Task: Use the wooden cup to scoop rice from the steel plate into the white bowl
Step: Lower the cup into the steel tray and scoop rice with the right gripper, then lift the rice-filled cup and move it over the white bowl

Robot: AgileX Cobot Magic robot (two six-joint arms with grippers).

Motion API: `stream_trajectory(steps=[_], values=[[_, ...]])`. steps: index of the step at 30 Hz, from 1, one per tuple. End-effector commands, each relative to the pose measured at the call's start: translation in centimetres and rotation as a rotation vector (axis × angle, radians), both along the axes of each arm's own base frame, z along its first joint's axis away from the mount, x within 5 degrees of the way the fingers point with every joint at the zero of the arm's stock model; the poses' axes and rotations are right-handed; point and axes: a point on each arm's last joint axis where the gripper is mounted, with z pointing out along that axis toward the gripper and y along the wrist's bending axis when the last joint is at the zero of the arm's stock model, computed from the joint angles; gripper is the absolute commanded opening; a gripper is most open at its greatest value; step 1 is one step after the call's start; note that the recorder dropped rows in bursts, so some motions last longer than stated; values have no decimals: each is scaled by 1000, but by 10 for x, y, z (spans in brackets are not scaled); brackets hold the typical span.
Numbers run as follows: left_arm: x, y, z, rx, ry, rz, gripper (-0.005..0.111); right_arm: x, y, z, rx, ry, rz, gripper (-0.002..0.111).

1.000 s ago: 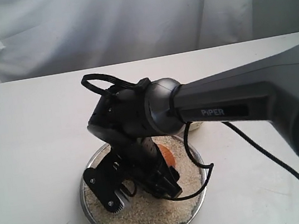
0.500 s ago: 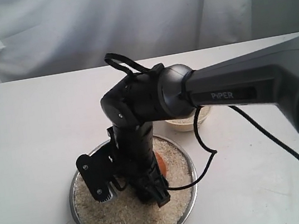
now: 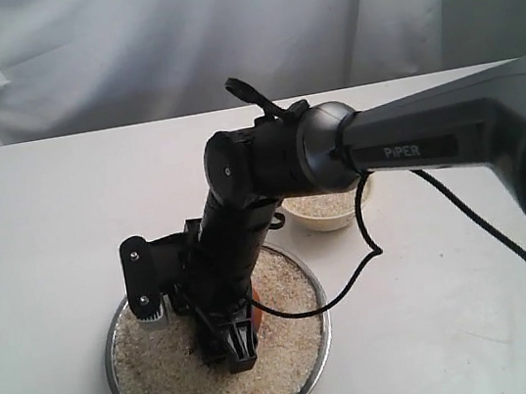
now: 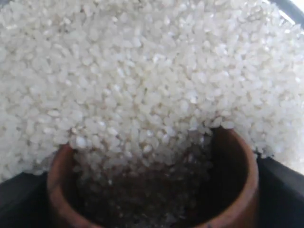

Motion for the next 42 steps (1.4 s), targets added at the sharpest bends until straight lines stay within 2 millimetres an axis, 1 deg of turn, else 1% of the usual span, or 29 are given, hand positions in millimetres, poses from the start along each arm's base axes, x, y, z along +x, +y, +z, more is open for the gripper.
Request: stream_trajectory(steps=[1, 7, 12, 16, 23, 30, 33, 36, 42], values=[[0, 0, 0, 1, -12, -2, 0, 6, 0, 14, 96, 24, -69, 0], [0, 0, 0, 1, -12, -2, 0, 17, -5, 18, 148, 53, -119, 0], [0, 0, 0, 1, -12, -2, 0, 17, -6, 23, 174, 68, -107, 0], [0, 0, 0, 1, -12, -2, 0, 17, -6, 37, 217, 64, -109, 0], [0, 0, 0, 1, -12, -2, 0, 17, -17, 75, 242, -14, -92, 0], [0, 0, 0, 1, -12, -2, 0, 27, -39, 107, 215, -117, -140, 0], [0, 0, 0, 1, -12, -2, 0, 35, -51, 115, 183, -168, -179, 0], [0, 0, 0, 1, -12, -2, 0, 46, -64, 119, 144, -218, -215, 0], [0, 0, 0, 1, -12, -2, 0, 70, -88, 119, 57, -341, -277, 0]])
